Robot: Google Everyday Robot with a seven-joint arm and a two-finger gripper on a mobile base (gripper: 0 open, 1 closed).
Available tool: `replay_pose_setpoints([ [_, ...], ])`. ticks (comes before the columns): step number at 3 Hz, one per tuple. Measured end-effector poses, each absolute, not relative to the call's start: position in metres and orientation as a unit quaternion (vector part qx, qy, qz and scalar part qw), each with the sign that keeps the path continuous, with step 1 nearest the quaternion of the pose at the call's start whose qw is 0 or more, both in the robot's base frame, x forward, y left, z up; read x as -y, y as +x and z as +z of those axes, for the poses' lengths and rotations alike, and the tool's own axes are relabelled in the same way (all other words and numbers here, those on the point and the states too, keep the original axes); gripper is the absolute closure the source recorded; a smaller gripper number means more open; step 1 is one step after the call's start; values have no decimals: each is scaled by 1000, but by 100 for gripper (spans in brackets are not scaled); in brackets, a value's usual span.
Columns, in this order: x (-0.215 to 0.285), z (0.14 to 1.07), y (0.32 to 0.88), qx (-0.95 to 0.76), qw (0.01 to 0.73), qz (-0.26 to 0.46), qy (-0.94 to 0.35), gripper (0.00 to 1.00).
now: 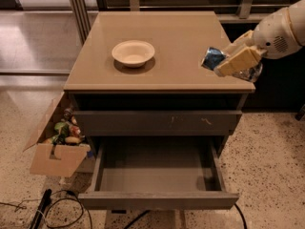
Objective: Place redbull can into middle drawer
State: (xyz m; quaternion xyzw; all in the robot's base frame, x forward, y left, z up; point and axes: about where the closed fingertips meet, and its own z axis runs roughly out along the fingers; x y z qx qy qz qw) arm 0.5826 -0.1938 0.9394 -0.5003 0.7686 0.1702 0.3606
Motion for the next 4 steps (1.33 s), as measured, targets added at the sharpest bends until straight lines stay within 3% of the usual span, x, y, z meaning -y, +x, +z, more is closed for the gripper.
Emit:
replay_pose_setpoints([
  [1,190,919,534,-778,344,194,-488,100],
  [2,189,918,532,-778,343,194,-489,100],
  [4,185,864,475,-774,339,198,-497,100],
])
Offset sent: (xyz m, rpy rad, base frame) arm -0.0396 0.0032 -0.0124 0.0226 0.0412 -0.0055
